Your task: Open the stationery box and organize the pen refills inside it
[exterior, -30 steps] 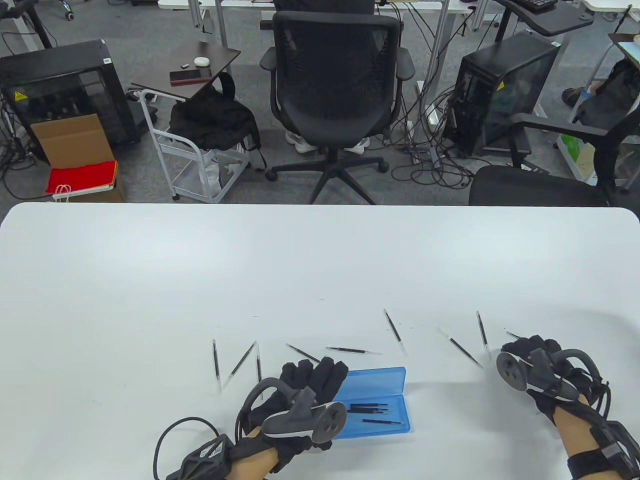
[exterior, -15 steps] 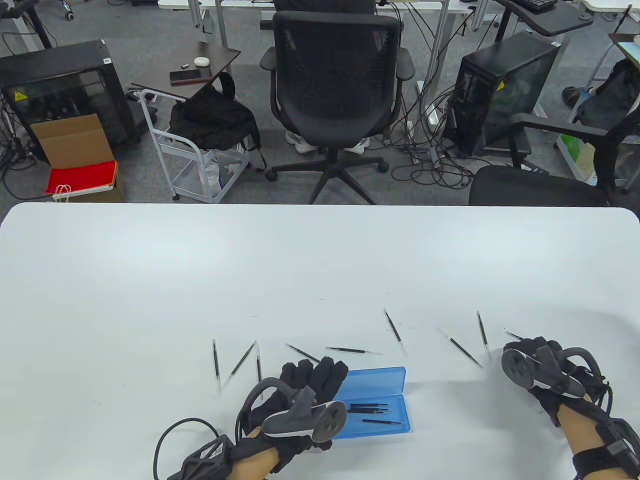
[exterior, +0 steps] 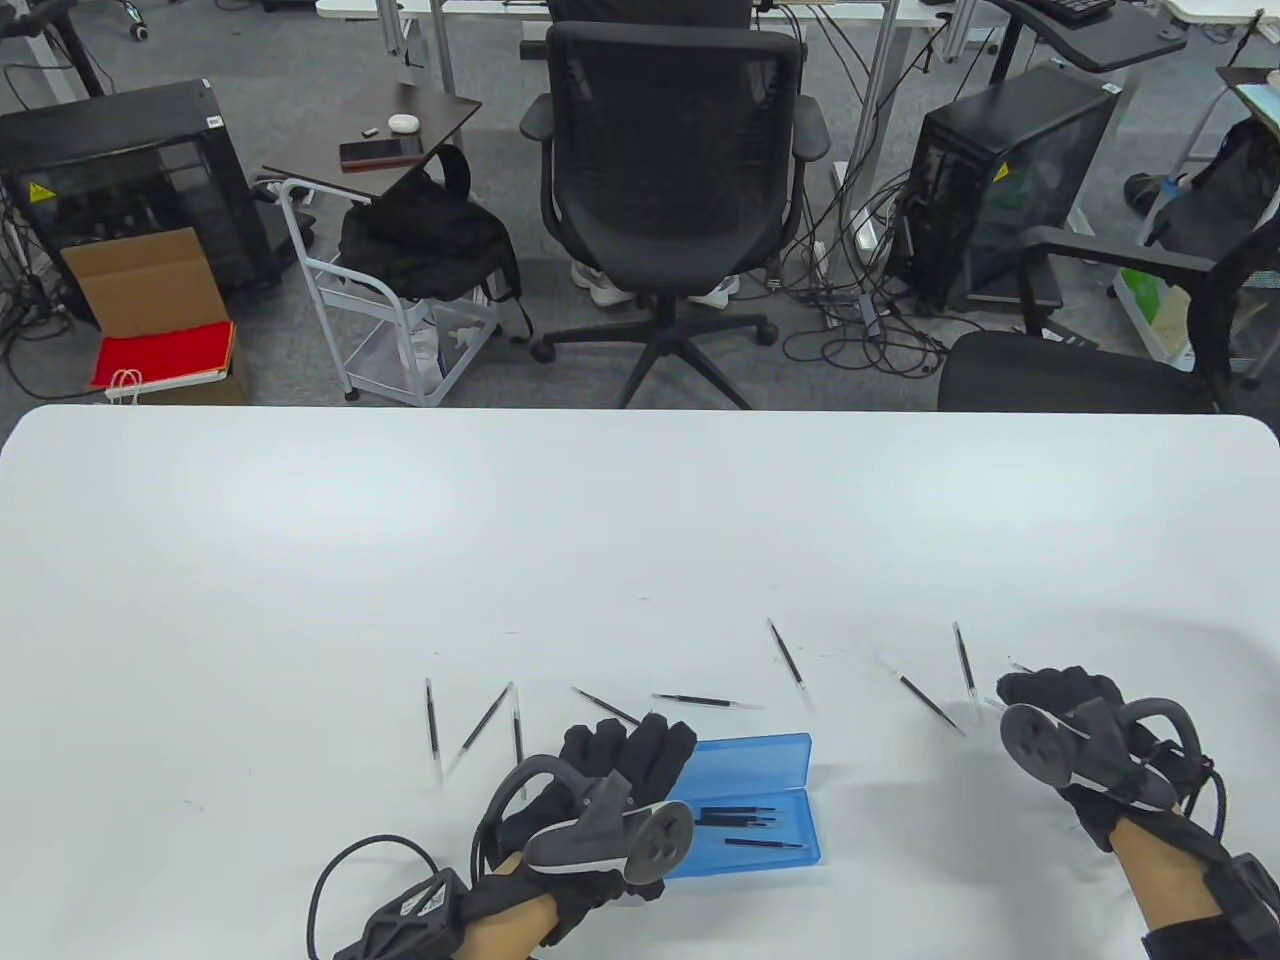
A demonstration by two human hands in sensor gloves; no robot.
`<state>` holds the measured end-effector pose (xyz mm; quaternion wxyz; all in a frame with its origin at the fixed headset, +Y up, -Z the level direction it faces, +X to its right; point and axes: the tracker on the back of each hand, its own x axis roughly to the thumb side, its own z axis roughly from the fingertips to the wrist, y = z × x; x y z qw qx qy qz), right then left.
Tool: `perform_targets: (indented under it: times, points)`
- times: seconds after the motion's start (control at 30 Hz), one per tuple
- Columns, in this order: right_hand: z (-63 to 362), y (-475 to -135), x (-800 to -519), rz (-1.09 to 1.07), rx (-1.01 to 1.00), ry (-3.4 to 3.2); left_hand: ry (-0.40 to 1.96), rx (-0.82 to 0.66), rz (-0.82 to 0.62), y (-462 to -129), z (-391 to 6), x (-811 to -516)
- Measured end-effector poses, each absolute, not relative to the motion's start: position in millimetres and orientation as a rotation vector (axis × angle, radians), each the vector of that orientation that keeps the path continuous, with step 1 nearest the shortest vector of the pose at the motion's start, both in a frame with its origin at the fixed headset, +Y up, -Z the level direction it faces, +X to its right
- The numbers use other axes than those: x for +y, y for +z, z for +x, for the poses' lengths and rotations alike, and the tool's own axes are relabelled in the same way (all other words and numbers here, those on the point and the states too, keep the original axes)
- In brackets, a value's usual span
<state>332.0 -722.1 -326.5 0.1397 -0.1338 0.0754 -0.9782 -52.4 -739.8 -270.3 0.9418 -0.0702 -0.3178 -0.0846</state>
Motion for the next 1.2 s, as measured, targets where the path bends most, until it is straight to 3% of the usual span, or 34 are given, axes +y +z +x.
perform_targets:
  times: [0.3,0.6,0.87,1.2]
  points:
    - [212.5,-262.2,-685.6,-0.810,0.375,-2.732,-0.170,-0.648,-0.142,-270.5,-52.5,-740.0]
    - [114.9,-230.8,-701.1,-1.025,0.347,-2.605,-0.172,-0.648,-0.137,-270.2,-52.5,-740.1]
    - [71.9,-238.3,-726.9,-1.053,0.244,-2.561,-0.166,-0.653,-0.138,-270.3,-52.7,-740.4]
    - [54.7,-241.2,-742.9,-1.094,0.177,-2.552,-0.164,-0.662,-0.137,-270.4,-53.2,-740.6]
